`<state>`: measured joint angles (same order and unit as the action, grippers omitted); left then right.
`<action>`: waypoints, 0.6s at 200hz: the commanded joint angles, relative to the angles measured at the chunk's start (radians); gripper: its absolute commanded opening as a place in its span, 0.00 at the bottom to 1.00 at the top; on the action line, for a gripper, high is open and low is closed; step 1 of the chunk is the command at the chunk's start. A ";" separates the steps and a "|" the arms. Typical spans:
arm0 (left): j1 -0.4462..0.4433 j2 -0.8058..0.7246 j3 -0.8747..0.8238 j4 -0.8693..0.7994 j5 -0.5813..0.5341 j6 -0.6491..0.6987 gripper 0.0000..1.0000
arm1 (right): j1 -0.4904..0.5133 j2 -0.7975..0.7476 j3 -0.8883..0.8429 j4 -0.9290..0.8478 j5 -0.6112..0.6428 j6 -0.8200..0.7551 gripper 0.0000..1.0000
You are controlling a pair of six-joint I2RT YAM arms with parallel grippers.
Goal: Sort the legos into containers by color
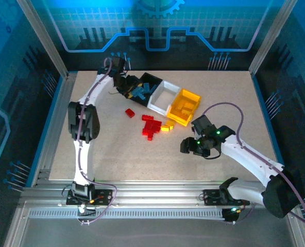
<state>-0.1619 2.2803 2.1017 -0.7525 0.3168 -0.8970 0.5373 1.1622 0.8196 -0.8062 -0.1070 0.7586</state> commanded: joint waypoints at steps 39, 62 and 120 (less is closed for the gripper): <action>-0.011 0.231 0.233 0.122 0.124 -0.193 0.72 | -0.062 -0.066 0.053 -0.085 0.031 -0.026 0.66; -0.013 0.214 0.221 0.133 0.140 -0.155 0.83 | -0.091 -0.074 0.054 -0.083 0.021 -0.036 0.66; -0.002 -0.025 -0.037 0.082 0.107 0.034 0.97 | -0.134 0.073 0.109 0.042 -0.092 -0.026 0.65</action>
<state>-0.1680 2.4203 2.1727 -0.6285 0.4267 -0.9676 0.4046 1.1488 0.8555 -0.8291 -0.1379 0.7368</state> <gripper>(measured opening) 0.964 0.658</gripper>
